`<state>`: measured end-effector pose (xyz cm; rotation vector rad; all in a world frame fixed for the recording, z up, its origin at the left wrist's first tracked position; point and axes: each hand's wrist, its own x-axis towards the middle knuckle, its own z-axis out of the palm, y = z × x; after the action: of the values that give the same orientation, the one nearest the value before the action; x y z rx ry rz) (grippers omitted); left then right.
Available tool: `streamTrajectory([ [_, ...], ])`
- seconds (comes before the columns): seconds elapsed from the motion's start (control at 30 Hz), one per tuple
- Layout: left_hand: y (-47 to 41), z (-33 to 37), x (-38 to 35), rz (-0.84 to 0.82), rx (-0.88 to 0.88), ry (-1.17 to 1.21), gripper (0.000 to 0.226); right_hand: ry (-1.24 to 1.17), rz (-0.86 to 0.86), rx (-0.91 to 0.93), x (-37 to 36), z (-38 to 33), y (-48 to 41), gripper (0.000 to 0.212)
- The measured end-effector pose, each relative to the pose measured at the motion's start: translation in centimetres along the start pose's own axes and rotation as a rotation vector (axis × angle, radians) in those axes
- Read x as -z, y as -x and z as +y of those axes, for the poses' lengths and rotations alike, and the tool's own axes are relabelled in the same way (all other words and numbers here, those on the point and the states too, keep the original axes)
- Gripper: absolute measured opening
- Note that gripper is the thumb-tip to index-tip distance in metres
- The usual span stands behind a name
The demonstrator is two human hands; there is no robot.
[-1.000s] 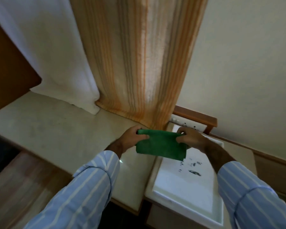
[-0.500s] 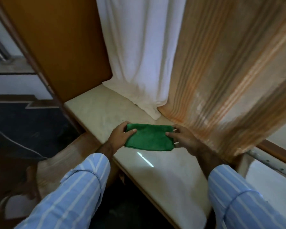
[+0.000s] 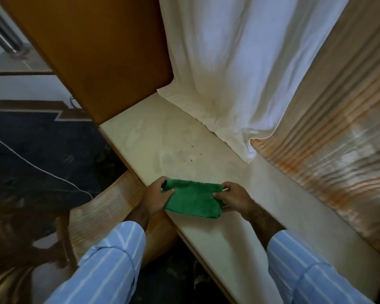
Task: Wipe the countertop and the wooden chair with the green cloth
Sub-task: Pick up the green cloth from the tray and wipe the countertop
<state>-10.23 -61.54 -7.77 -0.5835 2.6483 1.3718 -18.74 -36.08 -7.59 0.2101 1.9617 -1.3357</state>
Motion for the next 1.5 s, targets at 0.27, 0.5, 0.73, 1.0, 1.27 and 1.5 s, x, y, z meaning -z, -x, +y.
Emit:
streamTrajectory([
  [0.27,-8.2,-2.0,-1.6,0.082,0.0,-0.123,0.03,0.193,0.14,0.017,-1.0,1.2,-8.2,0.028],
  [0.5,-10.3,-1.7,-2.6,0.206,-0.139,-0.415,0.047,0.63,0.318,0.265,-1.7,2.3,-11.1,0.035],
  [0.73,-5.4,-2.9,-9.1,-0.099,-0.395,-0.611,0.048,1.062,0.507,0.617,1.3,6.5,-12.4,0.041],
  [1.0,-6.7,-2.8,-10.3,-0.187,-0.29,-0.841,0.085,1.066,0.466,0.565,1.6,6.6,-12.5,0.047],
  [1.27,-17.5,0.8,-8.4,-0.209,-0.267,-0.836,0.08,1.071,0.466,0.537,1.5,6.4,-12.4,0.048],
  [1.5,-25.3,3.3,-7.0,-0.158,-0.274,-0.813,0.072,1.096,0.514,0.578,1.4,6.3,-12.5,0.047],
])
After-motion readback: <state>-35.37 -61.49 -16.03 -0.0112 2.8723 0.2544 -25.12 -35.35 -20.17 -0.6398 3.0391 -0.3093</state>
